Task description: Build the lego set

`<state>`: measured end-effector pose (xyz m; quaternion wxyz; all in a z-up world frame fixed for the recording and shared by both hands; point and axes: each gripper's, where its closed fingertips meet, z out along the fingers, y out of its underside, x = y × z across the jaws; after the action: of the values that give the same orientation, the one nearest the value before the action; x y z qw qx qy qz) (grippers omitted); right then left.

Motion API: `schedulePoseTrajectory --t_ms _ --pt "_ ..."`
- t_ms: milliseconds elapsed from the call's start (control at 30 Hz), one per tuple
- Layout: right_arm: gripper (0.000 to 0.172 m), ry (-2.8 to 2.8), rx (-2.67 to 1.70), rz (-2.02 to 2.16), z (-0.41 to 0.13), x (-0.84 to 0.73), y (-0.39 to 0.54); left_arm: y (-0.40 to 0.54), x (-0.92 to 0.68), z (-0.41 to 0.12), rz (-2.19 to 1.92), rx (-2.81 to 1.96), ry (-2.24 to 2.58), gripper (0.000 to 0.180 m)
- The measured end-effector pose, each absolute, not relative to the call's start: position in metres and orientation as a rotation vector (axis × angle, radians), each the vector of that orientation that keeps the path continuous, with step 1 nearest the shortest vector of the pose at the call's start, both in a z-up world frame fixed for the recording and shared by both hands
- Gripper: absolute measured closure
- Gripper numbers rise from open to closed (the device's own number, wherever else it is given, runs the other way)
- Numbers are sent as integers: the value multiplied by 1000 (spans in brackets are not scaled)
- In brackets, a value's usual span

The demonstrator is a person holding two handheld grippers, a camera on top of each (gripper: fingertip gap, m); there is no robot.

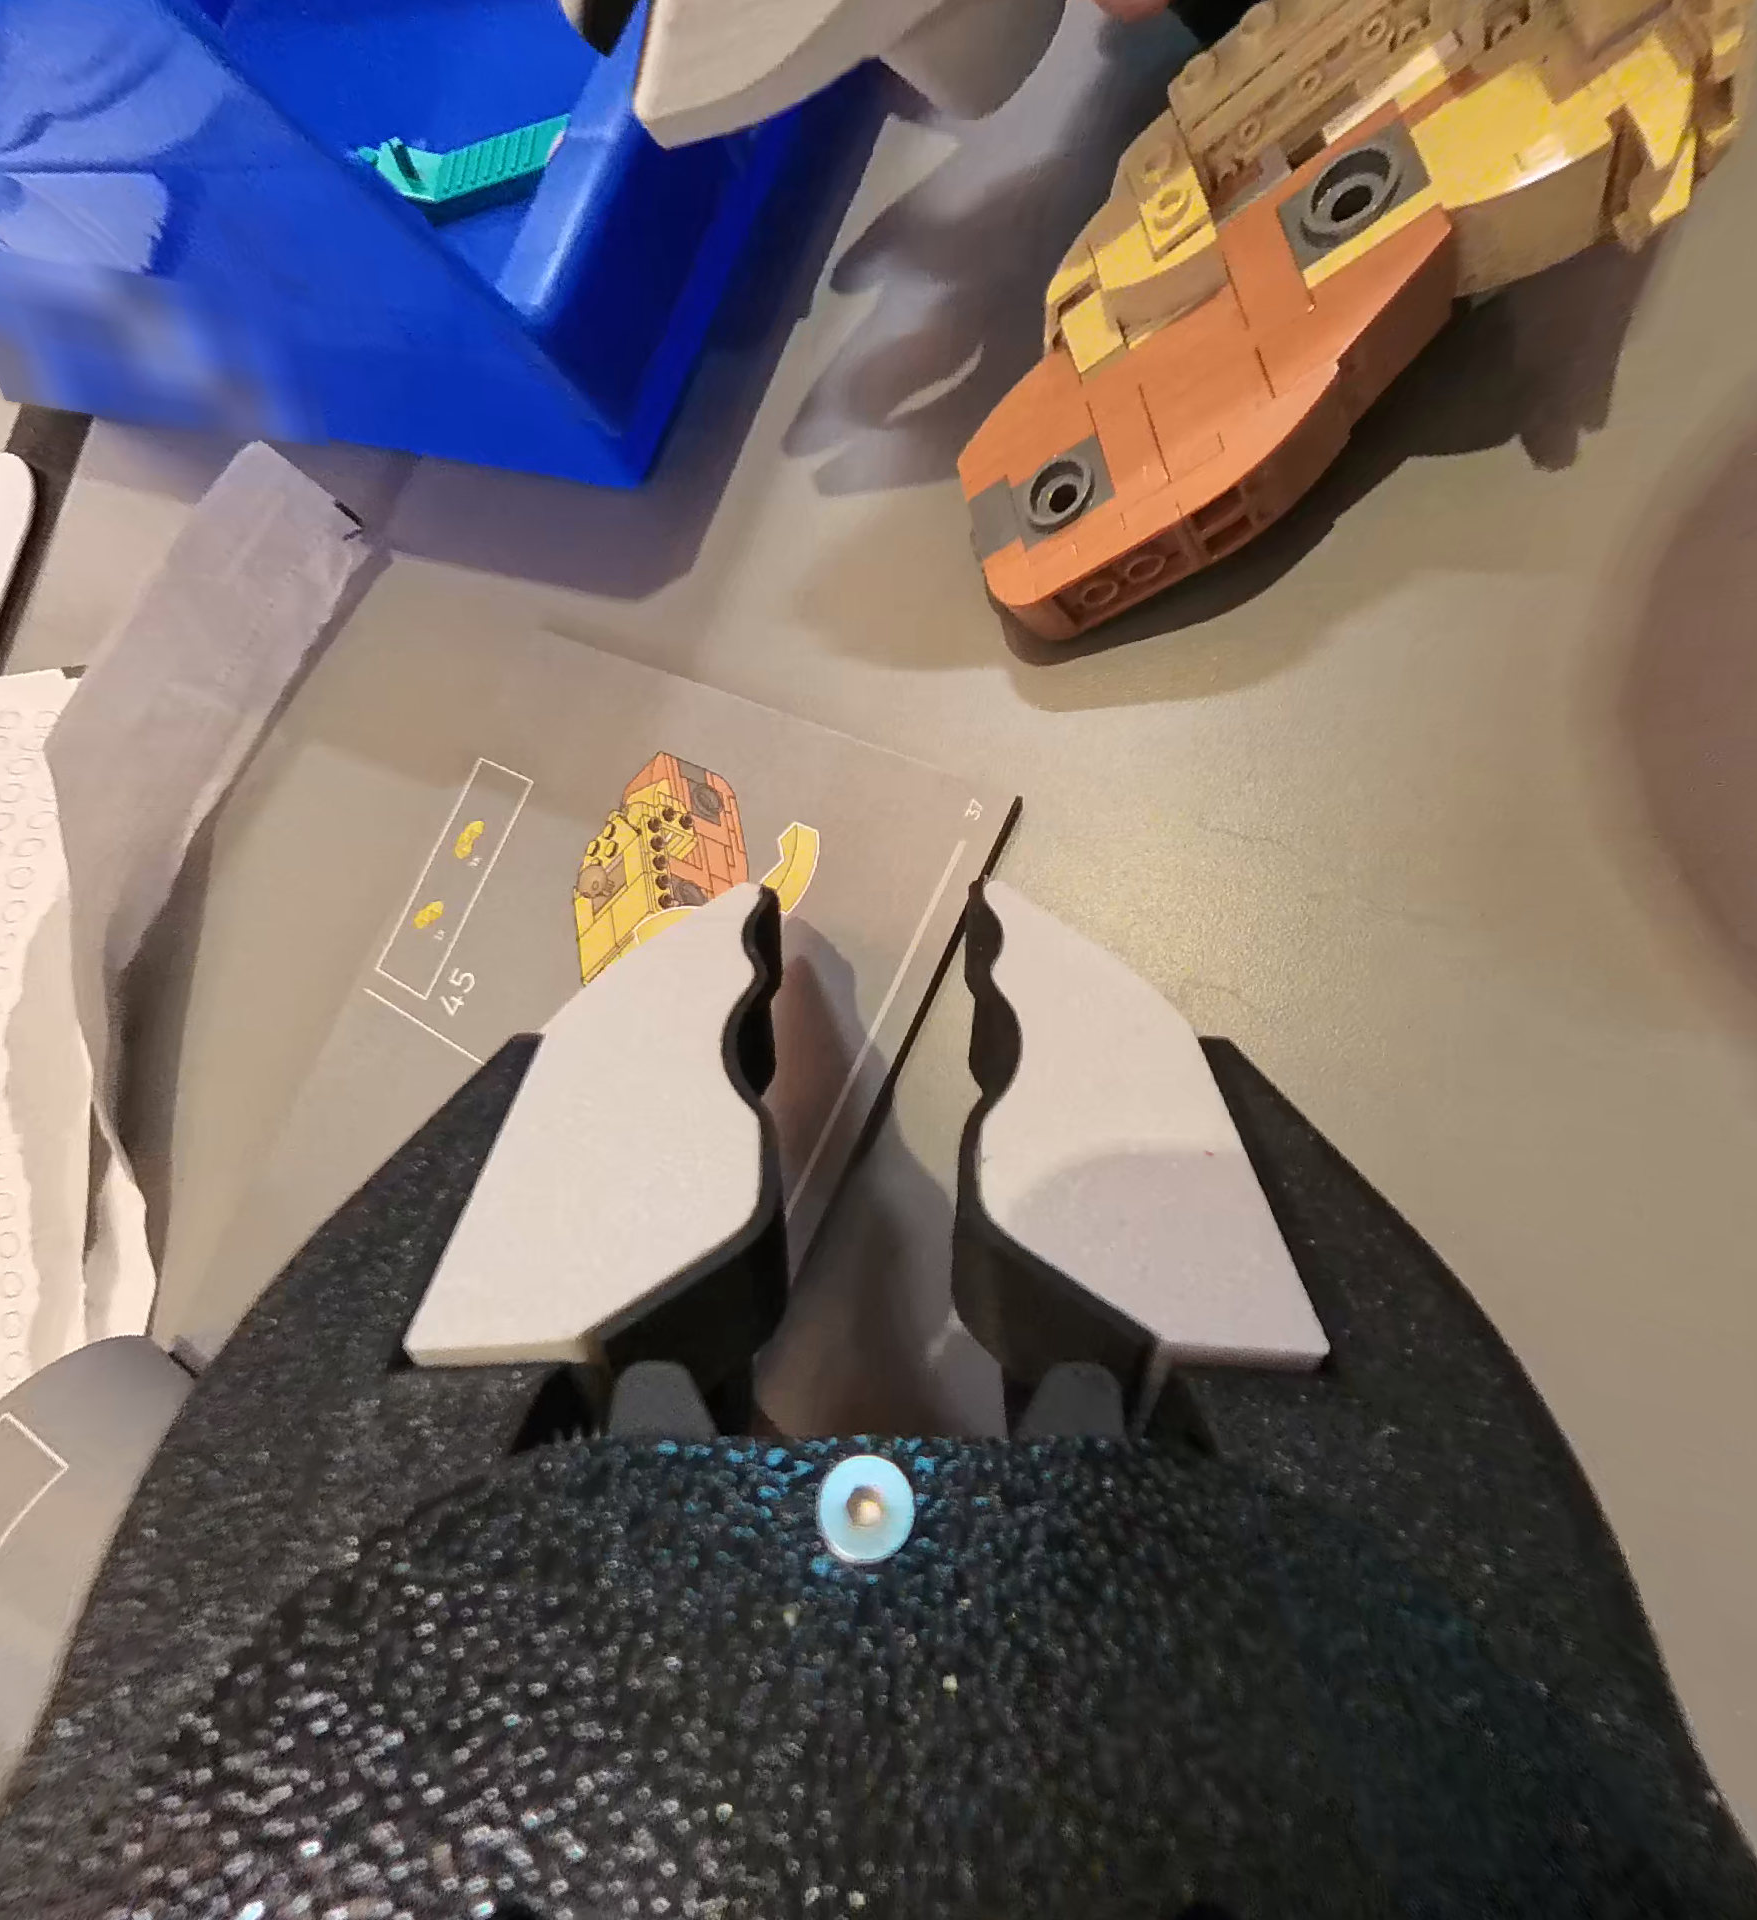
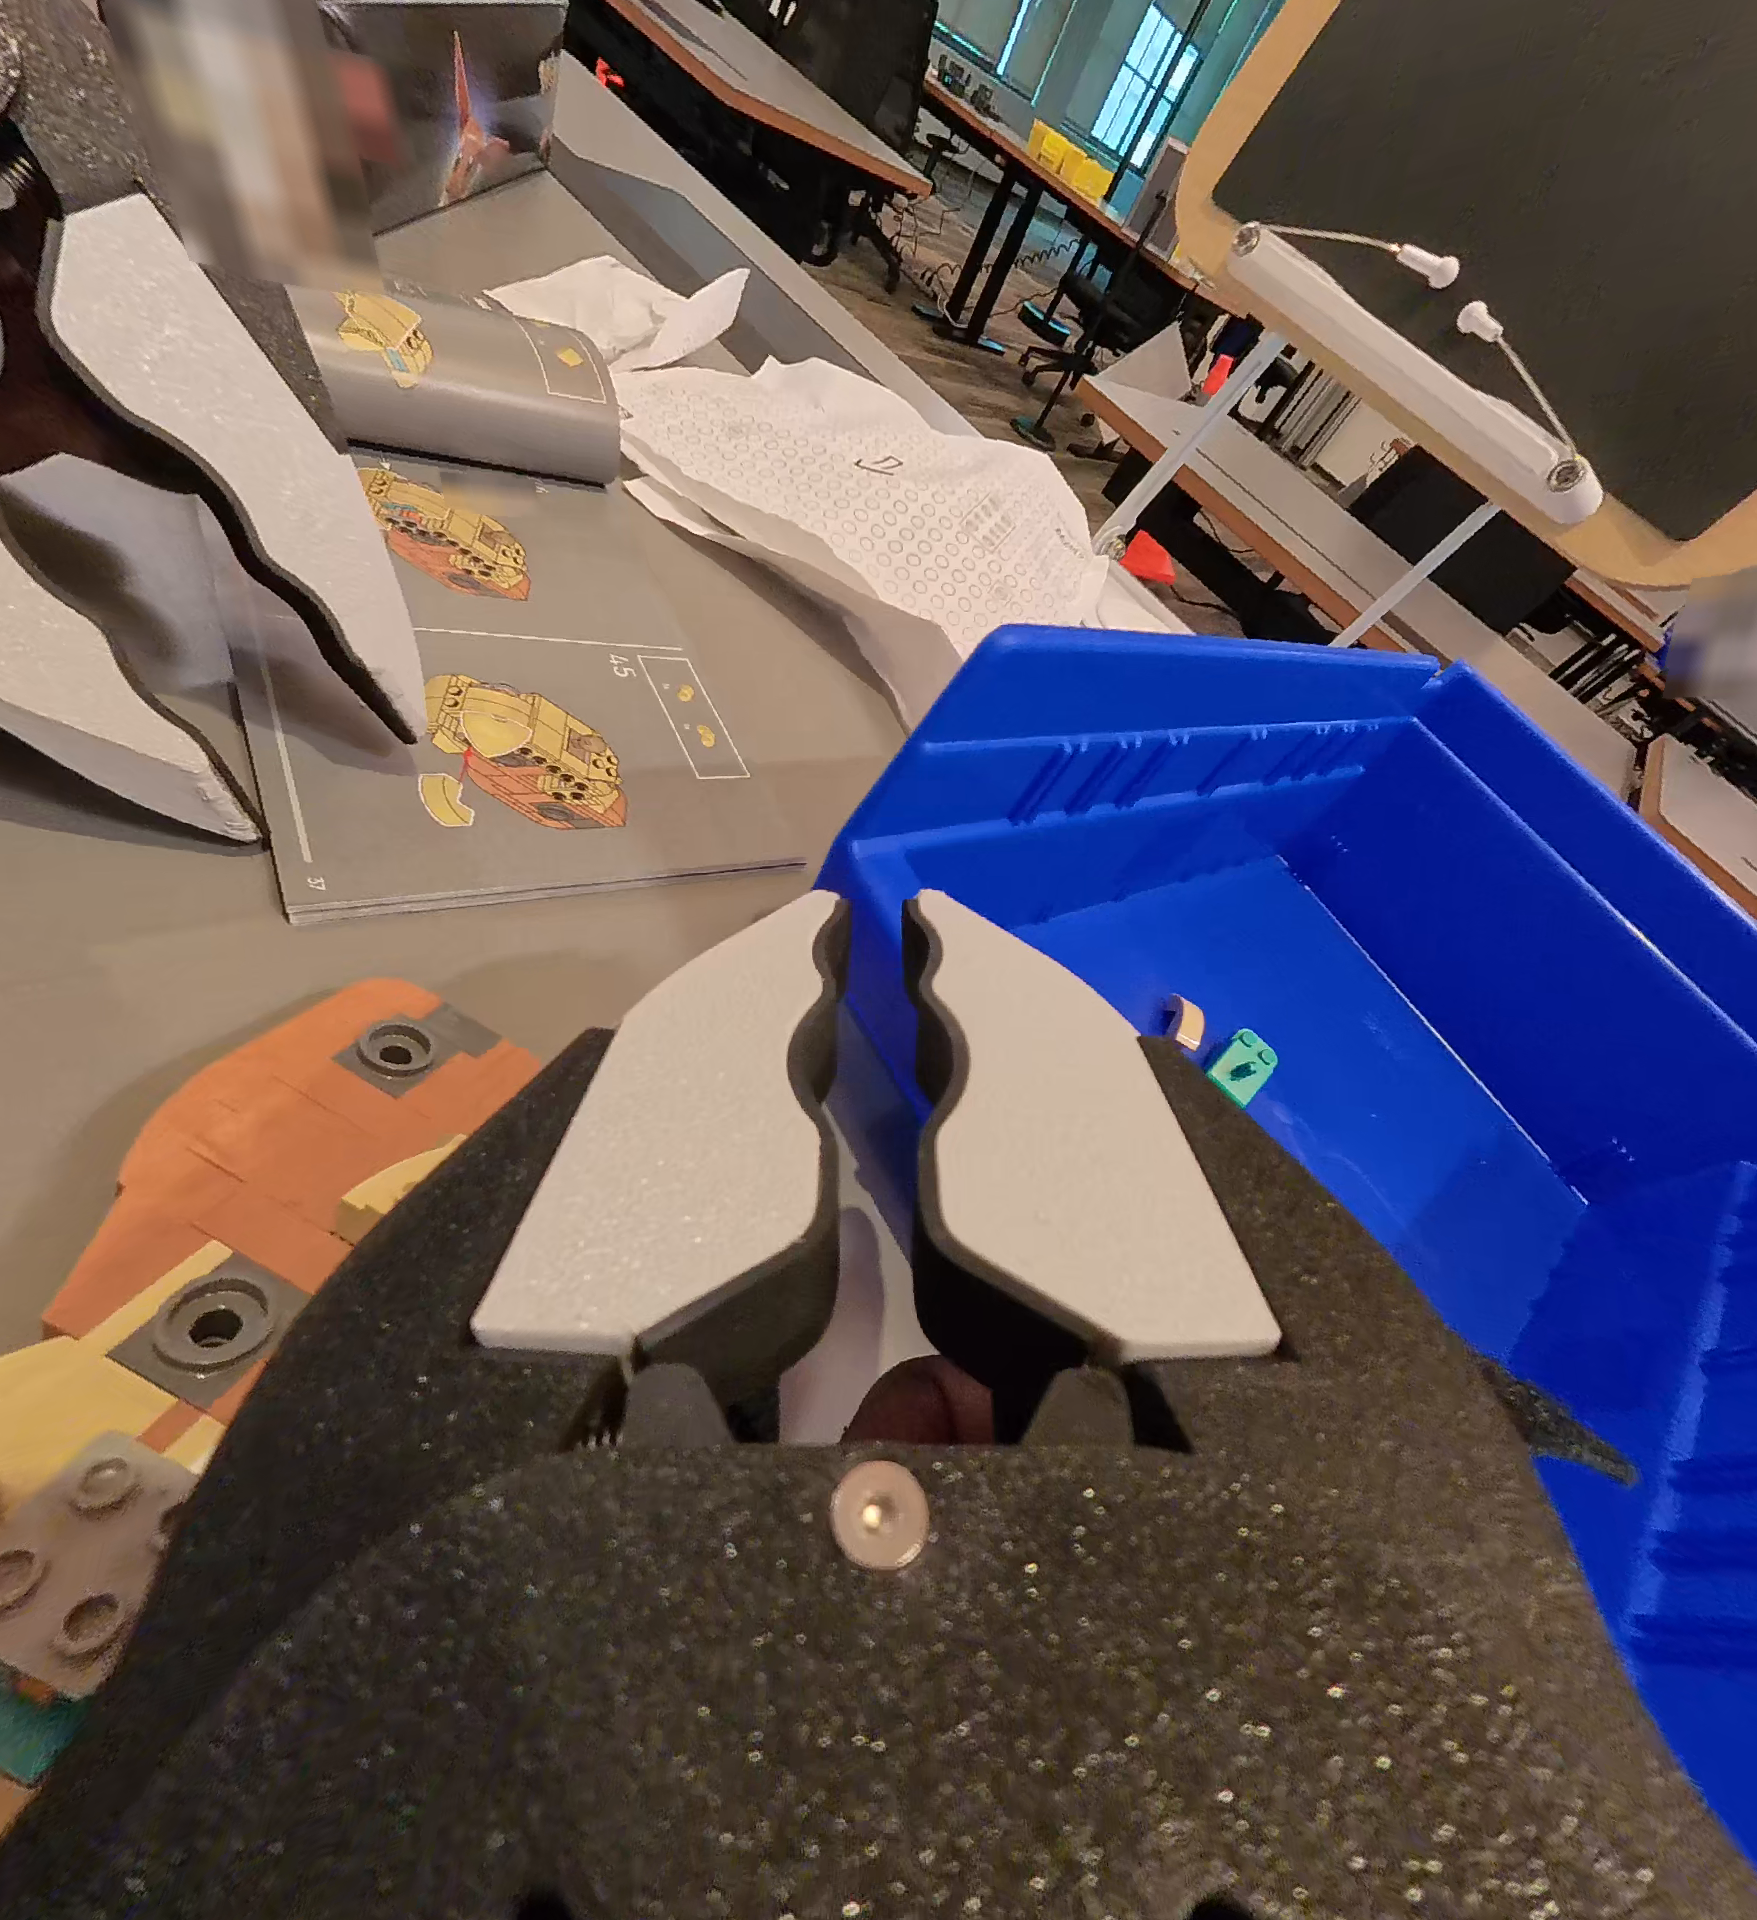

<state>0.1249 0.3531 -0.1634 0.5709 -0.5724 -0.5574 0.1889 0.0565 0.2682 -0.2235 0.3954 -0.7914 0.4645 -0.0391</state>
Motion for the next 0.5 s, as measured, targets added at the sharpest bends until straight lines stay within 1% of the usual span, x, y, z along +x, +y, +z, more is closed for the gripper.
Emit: schedulePoseTrajectory --t_ms 500 --pt "162 -1331 -1334 434 -166 123 349 268 55 -223 -147 -2022 1139 147"
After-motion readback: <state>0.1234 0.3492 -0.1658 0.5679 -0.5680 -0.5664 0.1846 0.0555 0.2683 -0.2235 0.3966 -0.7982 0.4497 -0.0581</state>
